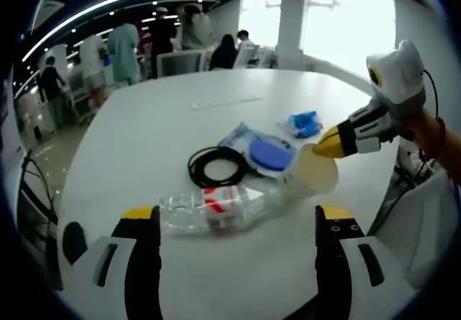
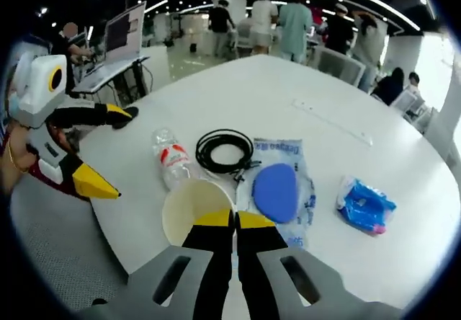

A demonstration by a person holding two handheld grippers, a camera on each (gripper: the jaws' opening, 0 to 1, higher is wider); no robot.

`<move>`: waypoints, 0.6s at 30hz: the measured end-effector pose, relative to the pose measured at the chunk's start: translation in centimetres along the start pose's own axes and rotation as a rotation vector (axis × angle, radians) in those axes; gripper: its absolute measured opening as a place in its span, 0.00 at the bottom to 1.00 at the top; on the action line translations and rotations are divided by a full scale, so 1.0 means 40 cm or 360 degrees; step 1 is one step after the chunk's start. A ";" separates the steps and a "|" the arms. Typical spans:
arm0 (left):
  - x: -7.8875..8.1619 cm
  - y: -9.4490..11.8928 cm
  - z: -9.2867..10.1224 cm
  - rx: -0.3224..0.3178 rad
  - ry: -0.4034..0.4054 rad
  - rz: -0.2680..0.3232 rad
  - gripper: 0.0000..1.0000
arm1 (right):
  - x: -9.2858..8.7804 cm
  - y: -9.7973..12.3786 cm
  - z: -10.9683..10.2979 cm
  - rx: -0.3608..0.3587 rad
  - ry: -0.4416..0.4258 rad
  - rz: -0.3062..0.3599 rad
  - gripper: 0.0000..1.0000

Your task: Arrange the tabletop items into an orderly group along one side of the table until the central work area is clear of visible clutter.

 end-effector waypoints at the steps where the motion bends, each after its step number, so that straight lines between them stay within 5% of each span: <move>1: 0.000 0.000 0.000 -0.0002 -0.0001 0.0000 0.85 | -0.005 0.000 -0.005 0.0017 -0.0047 -0.0004 0.01; 18: 0.010 0.002 0.002 -0.0009 0.0002 0.0029 0.85 | -0.074 0.004 -0.040 0.0094 -0.0283 -0.0149 0.01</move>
Point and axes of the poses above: the point that each gripper's makers call its tool centre point, and the gripper's own axes: y roughly backward along the fingers, z roughly to its right, x roughly out of its top, the point moved 1 cm from there along y, roughly backward along the fingers, and after that the axes turned 13 degrees about y, right-handed, at the moved point
